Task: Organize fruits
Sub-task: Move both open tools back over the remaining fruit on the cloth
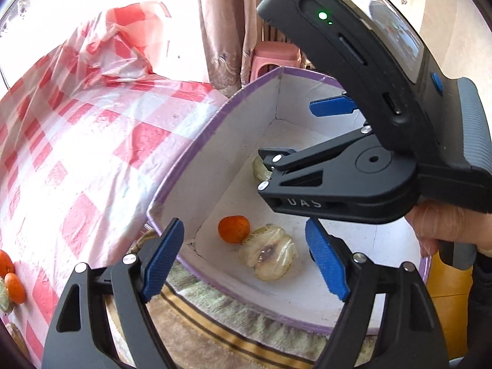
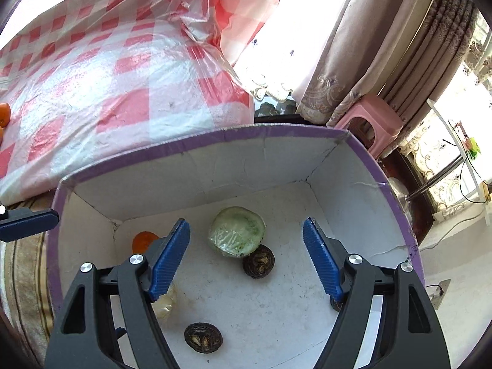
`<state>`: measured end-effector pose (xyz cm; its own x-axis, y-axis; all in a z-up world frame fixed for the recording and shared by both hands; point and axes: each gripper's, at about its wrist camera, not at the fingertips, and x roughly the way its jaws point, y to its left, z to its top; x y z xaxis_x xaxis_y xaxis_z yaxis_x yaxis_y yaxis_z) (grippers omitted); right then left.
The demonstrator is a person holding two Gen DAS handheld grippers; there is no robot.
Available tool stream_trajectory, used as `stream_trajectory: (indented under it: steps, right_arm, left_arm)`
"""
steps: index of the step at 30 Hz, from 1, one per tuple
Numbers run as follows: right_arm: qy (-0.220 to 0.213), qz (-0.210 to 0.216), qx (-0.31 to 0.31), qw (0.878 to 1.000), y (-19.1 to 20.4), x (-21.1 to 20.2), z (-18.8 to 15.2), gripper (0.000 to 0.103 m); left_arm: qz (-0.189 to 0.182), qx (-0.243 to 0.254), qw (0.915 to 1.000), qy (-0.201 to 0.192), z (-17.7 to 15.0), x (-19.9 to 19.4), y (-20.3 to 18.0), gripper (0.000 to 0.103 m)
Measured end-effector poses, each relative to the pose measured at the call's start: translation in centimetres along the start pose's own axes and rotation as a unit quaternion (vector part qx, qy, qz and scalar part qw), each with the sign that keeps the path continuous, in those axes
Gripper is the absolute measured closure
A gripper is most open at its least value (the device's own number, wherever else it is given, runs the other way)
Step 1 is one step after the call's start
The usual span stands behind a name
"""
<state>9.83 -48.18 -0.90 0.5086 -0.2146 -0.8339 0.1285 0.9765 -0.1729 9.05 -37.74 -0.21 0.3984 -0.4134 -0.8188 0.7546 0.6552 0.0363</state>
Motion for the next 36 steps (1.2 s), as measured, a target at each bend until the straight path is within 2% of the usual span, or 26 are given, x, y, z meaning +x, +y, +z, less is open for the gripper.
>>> stream_trajectory:
  steps: [7, 15, 21, 25, 30, 36]
  right_arm:
    - [-0.038, 0.005, -0.005, 0.999, 2.1, -3.1, 1.2, 0.029]
    - [-0.084, 0.031, -0.011, 0.996, 5.4, -5.3, 2.2, 0.026]
    - [-0.108, 0.068, -0.023, 0.992, 9.9, -6.5, 2.3, 0.026]
    - [-0.117, 0.108, -0.030, 0.987, 13.4, -7.3, 2.2, 0.025]
    - [-0.117, 0.149, -0.061, 0.980, 18.2, -8.1, 2.1, 0.024]
    - [-0.109, 0.186, -0.081, 0.973, 22.0, -8.6, 2.0, 0.024]
  left_arm:
    - [0.011, -0.027, 0.9993, -0.024, -0.7, -2.7, 1.5, 0.022]
    - [0.042, -0.080, 0.9950, -0.043, -4.2, -6.7, 5.2, 0.022]
    - [0.082, -0.133, 0.9863, -0.054, -7.4, -9.6, 9.4, 0.022]
    - [0.108, -0.163, 0.9788, -0.061, -9.4, -11.7, 11.7, 0.022]
    - [0.138, -0.192, 0.9698, -0.063, -12.0, -13.8, 14.1, 0.022]
    - [0.162, -0.220, 0.9597, -0.064, -14.7, -15.9, 16.3, 0.022]
